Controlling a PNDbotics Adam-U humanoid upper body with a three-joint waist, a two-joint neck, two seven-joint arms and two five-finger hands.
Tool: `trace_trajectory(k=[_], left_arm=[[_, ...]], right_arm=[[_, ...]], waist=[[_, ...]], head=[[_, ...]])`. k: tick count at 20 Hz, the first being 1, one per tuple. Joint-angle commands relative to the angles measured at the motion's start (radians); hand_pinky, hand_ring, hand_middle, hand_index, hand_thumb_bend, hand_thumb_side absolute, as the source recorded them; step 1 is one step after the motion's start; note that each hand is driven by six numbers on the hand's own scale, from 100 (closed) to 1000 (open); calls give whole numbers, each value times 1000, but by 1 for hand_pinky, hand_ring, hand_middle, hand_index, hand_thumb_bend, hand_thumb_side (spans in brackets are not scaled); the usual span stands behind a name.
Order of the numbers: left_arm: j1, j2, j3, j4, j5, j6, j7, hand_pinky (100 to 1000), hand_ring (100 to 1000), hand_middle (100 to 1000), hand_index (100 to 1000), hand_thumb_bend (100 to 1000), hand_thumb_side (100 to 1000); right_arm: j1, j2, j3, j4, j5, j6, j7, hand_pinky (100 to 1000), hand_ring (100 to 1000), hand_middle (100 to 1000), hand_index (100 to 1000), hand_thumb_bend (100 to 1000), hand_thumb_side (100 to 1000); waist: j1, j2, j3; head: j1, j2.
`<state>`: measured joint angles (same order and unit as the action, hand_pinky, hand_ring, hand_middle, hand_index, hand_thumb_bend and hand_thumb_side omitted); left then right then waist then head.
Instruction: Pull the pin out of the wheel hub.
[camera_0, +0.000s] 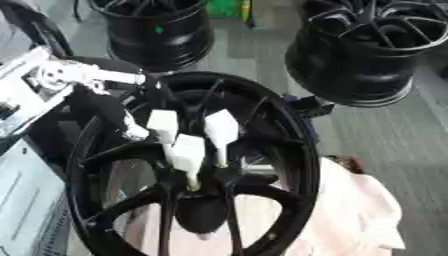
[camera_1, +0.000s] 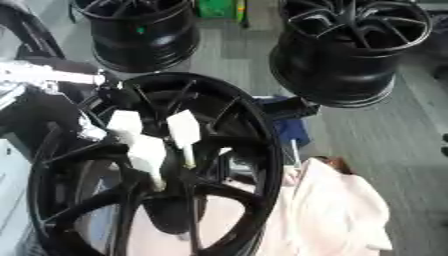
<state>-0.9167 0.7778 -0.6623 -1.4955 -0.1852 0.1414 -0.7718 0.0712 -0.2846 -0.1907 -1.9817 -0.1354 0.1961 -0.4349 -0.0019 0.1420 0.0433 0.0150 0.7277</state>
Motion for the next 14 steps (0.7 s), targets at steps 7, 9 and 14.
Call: trace_trajectory(k=[7, 9, 14], left_arm=[[-15, -4, 5, 27, -38, -7, -9, 823, 820, 758, 902, 433, 368], [-14, -9, 5, 34, -42, -9, -10, 819, 815, 750, 898, 426, 363], [-9, -16, 5, 50, -53, -13, -10, 806, 793, 713, 876, 406, 339]], right_arm=[[-6, -7, -5, -18, -10, -3, 4, 712, 717, 744, 764, 100, 799], [-6, -7, -5, -18, -10, -3, 5, 712, 717, 745, 765, 100, 799], [-7, -6, -4, -17, -12, -3, 6, 712, 717, 745, 765, 100, 800]], waist=[[-1, -10, -1], [-2, -10, -1], [-3, -9, 1]], head=[[5, -13], [5, -13], [5, -17]])
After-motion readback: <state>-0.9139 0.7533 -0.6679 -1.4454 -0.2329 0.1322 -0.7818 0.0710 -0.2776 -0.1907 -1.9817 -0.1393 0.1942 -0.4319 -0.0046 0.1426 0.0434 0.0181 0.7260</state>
